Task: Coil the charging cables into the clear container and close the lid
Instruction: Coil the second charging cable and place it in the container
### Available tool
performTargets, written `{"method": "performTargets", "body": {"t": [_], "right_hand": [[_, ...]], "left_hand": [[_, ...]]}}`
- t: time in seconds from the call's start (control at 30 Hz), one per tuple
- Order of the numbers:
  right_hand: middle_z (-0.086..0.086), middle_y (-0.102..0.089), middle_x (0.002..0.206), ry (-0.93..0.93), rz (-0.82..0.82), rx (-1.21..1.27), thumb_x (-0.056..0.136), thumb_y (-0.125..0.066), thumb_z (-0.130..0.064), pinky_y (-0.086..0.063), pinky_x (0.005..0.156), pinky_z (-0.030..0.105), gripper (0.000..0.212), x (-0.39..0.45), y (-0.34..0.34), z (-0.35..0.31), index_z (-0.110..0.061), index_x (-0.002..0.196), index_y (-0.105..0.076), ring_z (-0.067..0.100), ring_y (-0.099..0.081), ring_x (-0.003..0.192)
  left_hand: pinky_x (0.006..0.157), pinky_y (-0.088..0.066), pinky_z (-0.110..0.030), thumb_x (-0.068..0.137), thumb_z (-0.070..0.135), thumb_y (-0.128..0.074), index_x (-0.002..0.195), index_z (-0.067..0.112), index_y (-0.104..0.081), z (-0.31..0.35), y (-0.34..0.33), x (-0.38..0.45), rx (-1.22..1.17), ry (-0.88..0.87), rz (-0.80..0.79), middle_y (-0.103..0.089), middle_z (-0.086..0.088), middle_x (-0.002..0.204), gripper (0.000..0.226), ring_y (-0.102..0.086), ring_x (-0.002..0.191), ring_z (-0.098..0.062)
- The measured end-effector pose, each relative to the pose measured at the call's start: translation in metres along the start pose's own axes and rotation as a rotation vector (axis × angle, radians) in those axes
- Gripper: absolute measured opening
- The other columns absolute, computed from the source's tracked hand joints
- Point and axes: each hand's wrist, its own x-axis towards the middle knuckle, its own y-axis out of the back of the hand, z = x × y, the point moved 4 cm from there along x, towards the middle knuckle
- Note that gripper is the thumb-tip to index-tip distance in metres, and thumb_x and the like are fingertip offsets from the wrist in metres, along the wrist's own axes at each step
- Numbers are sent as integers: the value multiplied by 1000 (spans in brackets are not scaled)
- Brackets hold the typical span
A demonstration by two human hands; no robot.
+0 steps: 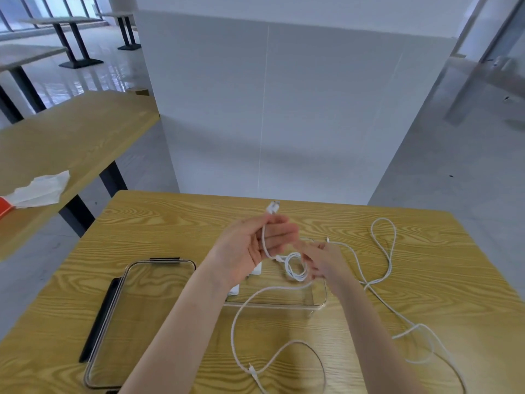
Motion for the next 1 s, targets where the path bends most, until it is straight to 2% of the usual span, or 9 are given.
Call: {"method": "performTargets", "body": {"t": [0.13,0.27,0.43,0.53,0.6,0.73,0.83,0.9,1.0], "right_hand": [[-2,-30,45,50,117,57,80,-70,-21,-20,35,18,32,7,5,-26,-14,54,-53,8,-23,33],[-6,-37,42,177,87,-28,90,-48,-19,-24,42,22,27,-4,-2,-54,-11,71,-66,10,-28,38],[-7,-49,47,380,-37,-243,97,-40,-15,-32,43,16,27,-27,-23,-62,-13,92,-66,2,-40,38],[2,-58,56,431,-77,-308,98,-41,-21,-38,43,18,27,-32,-32,-53,-12,88,-64,6,-48,40],[10,-61,57,409,-18,-216,97,-43,-19,-42,44,25,27,-30,-30,-49,-12,84,-65,15,-53,41],[7,-65,58,393,108,-66,95,-50,-17,-44,43,25,21,-31,-23,-45,-25,83,-65,17,-56,41],[1,-65,57,433,47,-230,92,-56,-22,-47,46,25,18,-34,-29,-45,-22,79,-67,15,-58,42],[-4,-58,49,423,-20,-265,92,-55,-23,-43,42,23,31,-34,-34,-45,-15,63,-62,12,-50,39],[-7,-49,42,369,-158,-344,93,-53,-24,-34,41,16,44,-37,-38,-42,-15,50,-51,5,-41,35]], "left_hand": [[68,-56,-27,99,18,-39,89,0,-64,-25,0,1,295,27,97,-74,-18,87,33,-72,79,-25],[79,-55,-31,100,18,-38,94,0,-64,-45,3,3,408,-13,223,-75,-13,89,33,-72,84,-22],[67,-55,-18,100,15,-36,87,6,-67,-43,2,4,353,-145,295,-73,-2,74,35,-71,72,-9],[50,-48,-19,100,15,-35,71,7,-63,-43,0,2,281,-151,288,-57,-2,51,41,-56,46,-12],[55,-49,-25,99,18,-38,74,7,-66,-45,4,3,184,-156,312,-59,-6,57,39,-56,52,-18],[77,-54,-30,98,16,-41,96,-1,-64,-45,17,5,-32,-176,386,-74,-16,90,29,-71,81,-24],[56,-52,-26,99,17,-40,94,-3,-65,-45,15,7,30,-106,360,-68,-13,72,32,-64,60,-20],[46,-47,-27,98,16,-41,90,-2,-66,-47,11,8,21,-36,331,-58,-13,66,32,-54,51,-19],[54,-50,-27,98,19,-39,101,0,-66,-47,11,9,-81,17,286,-70,-12,85,33,-65,66,-18]]}}
